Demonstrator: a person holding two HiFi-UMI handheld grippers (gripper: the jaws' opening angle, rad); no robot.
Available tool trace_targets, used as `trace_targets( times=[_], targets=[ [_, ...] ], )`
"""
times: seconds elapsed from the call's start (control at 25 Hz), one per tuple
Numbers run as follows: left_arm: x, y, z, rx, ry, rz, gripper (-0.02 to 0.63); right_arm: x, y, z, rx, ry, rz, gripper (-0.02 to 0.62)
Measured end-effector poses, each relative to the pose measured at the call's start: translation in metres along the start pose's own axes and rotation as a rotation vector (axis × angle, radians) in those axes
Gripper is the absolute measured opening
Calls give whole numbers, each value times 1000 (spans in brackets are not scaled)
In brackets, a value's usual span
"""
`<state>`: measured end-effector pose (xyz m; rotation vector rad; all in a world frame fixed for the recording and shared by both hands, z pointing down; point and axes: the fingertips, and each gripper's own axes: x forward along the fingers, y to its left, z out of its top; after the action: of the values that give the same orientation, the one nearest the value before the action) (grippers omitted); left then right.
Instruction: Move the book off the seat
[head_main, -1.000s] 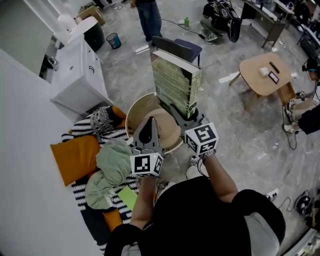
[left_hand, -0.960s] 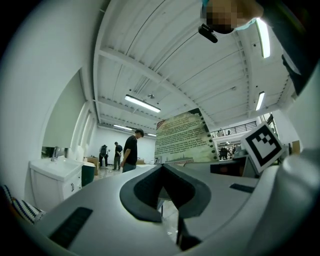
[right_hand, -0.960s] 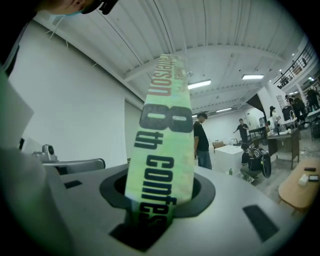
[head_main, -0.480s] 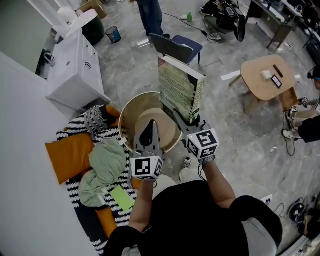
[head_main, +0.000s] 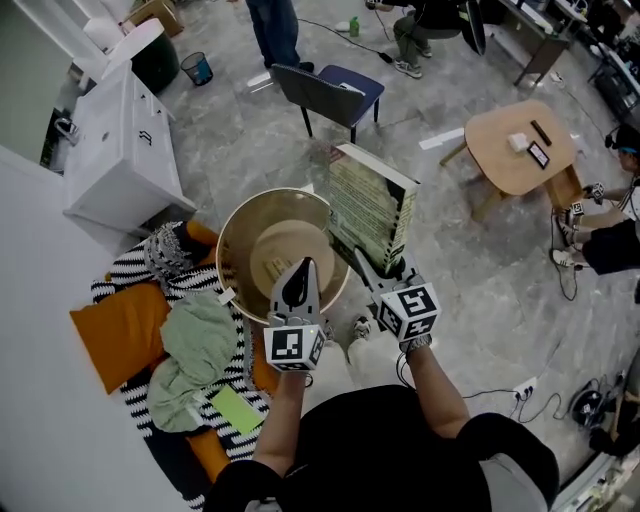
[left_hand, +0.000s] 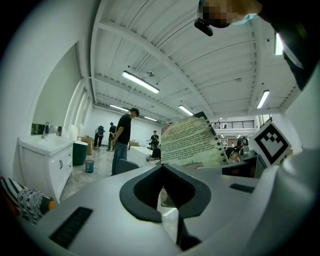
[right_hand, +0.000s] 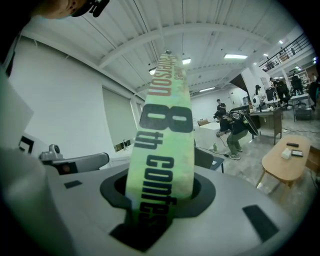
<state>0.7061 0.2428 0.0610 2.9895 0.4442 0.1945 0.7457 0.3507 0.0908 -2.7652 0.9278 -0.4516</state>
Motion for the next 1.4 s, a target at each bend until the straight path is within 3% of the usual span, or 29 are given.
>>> trace_targets(
  times=[0.32,0.68,1.04,1.4],
  targets=[
    [36,25,-38,-33,38,-40,9,29,-20,-54,21,101,-51,173],
    [50,76,-101,-52,106,-66,9,75,-9,-133,60,209,-82,173],
    [68,98,-164,-60,157,-98,9,108,-12,-202,70,279,-92,173],
    [80,105,-235,-103,221,-103,9,119,-30,-290,157,377,-97,173]
  ],
)
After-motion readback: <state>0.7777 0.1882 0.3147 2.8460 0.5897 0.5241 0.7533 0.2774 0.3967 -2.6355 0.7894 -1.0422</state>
